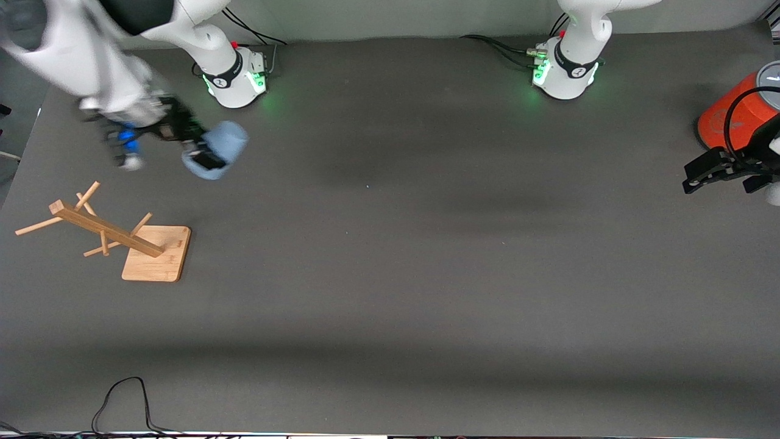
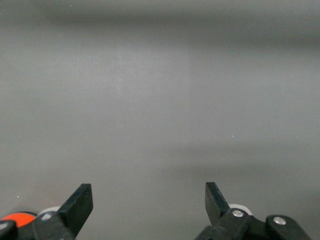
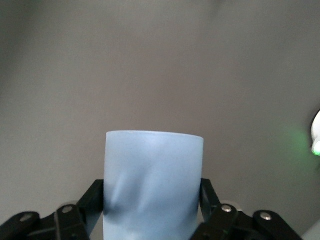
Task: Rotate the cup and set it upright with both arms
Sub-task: 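Carry the cup toward the table middle with the right gripper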
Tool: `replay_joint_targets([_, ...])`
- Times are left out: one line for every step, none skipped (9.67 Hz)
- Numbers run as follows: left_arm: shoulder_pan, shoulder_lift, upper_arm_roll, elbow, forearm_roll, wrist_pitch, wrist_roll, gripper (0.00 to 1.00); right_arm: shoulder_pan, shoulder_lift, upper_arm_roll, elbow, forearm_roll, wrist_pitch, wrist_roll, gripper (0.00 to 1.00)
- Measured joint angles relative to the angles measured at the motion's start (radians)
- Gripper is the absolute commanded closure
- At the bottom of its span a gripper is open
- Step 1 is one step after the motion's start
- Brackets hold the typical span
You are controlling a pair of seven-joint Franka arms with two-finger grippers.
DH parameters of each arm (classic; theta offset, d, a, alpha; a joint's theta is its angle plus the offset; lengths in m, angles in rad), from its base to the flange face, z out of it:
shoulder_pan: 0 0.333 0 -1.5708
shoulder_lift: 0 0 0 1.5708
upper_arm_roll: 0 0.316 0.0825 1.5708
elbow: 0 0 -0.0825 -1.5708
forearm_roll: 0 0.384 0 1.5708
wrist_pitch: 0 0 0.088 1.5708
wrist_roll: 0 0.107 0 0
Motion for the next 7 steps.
replay_joint_targets([0.0, 0.0, 0.001, 0.0, 0.0, -0.001, 0.0, 0.0, 0.076, 0.041, 0.002, 0.004, -0.008, 0.044, 0.124, 0.47])
replay_joint_targets([0.001, 0.0, 0.002, 0.0, 0.0, -0.01, 0.0, 0.0, 0.152, 0.101, 0.002, 0.024, -0.023, 0.081, 0.247, 0.47])
replay_joint_targets([0.001, 0.0, 0.004, -0.002, 0.0, -0.022, 0.0, 0.0, 0.223, 0.182, 0.003, 0.071, -0.031, 0.102, 0.368, 0.47])
replay_joint_targets([0.001, 0.002, 0.005, -0.005, -0.001, -0.024, 0.0, 0.0, 0.284, 0.284, 0.003, 0.146, -0.034, 0.112, 0.481, 0.48])
replay_joint_targets([0.001, 0.005, 0.004, -0.012, -0.002, -0.024, 0.0, 0.0, 0.337, 0.406, 0.004, 0.245, -0.036, 0.114, 0.589, 0.49])
replay_joint_targets([0.001, 0.006, 0.004, -0.014, -0.002, -0.024, 0.0, 0.0, 0.373, 0.526, 0.004, 0.346, -0.037, 0.116, 0.674, 0.49])
replay_joint_targets([0.001, 0.006, 0.004, -0.014, -0.002, -0.024, 0.0, 0.0, 0.395, 0.636, 0.004, 0.437, -0.037, 0.116, 0.738, 0.49])
